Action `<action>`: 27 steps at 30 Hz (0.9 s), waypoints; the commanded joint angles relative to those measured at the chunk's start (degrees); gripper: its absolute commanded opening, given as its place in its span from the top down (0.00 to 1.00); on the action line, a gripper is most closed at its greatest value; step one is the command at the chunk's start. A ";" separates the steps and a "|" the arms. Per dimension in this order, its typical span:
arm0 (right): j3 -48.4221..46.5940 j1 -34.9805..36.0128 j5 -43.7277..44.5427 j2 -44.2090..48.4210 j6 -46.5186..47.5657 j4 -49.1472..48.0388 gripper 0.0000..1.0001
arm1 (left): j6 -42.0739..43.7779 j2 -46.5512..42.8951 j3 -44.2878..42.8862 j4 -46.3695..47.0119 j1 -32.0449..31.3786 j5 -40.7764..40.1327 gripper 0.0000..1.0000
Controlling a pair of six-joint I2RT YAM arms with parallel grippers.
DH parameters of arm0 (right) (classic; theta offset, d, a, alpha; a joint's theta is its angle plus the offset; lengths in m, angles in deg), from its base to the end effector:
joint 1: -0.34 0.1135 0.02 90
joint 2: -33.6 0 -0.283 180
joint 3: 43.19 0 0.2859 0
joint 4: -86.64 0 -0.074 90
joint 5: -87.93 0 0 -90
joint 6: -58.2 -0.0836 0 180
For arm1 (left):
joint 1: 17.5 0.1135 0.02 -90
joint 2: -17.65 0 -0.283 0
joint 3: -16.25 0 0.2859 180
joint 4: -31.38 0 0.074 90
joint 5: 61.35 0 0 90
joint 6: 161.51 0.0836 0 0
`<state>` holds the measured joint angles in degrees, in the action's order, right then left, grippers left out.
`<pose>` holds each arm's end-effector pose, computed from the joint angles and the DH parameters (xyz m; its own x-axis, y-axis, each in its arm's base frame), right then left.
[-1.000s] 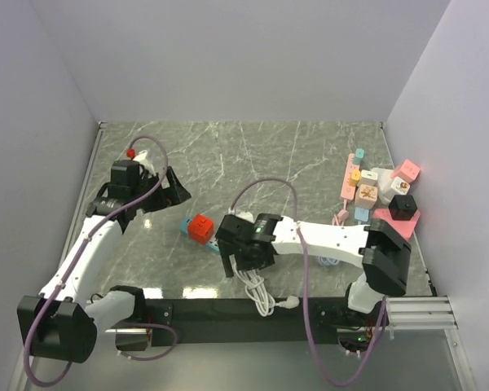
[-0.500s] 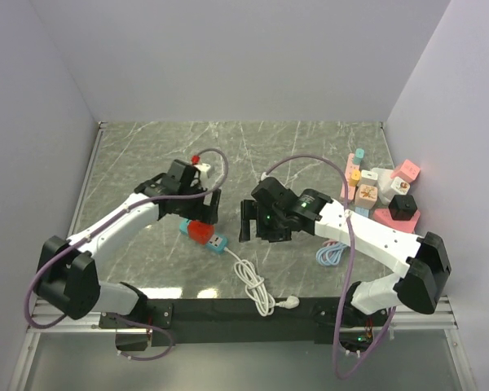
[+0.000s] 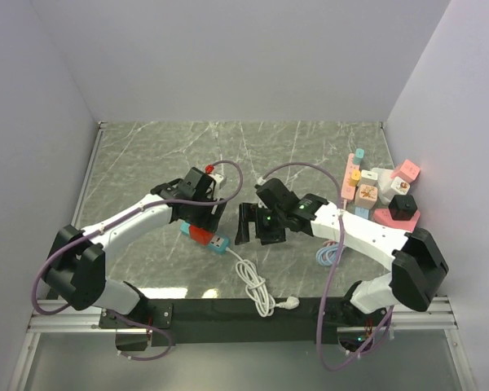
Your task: Pull the plug off the socket
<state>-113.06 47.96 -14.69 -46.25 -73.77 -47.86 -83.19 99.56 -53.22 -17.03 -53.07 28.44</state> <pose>0.2156 0.2634 0.2143 -0.9508 -0.0738 -0.3010 -0.2266 0.8281 0.5128 0.2736 -0.1953 0.1945 -0.8131 0.3326 -0.4777 0.4244 0.9004 -0.0955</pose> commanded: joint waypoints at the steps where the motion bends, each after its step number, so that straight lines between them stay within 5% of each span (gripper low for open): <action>1: 0.28 -1.47 -4.95 -2.23 4.61 -9.03 0.04 | -1.32 -1.49 1.20 0.61 -0.81 -0.32 0.23; 8: -2.18 -5.07 -7.85 -8.73 8.31 -11.59 0.04 | -3.17 -1.93 4.10 0.79 -1.52 -1.20 0.09; 11: -2.80 -5.34 -9.00 -10.06 9.02 -12.64 0.05 | -3.08 -1.75 4.45 1.05 -1.69 -1.02 0.12; 15: -2.45 -5.52 -11.80 -11.11 9.81 -14.75 0.07 | -3.96 -1.93 4.45 1.75 -1.78 -1.03 0.41; 18: -2.97 -5.78 -15.57 -13.13 11.65 -16.16 0.09 | -4.66 -3.85 4.28 3.33 -2.04 -0.32 0.90; 19: -3.85 -5.95 -16.20 -14.09 13.05 -15.64 0.08 | -4.75 -5.78 4.36 3.77 -2.22 -0.32 0.99; 27: -7.90 -7.27 -21.47 -18.76 20.09 -13.70 0.10 | -2.74 -17.65 4.89 7.46 -2.22 3.45 1.00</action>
<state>-117.65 41.68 -32.85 -64.48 -58.19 -61.08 -86.64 86.75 -47.56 -15.02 -55.02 28.49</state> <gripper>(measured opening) 0.904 0.643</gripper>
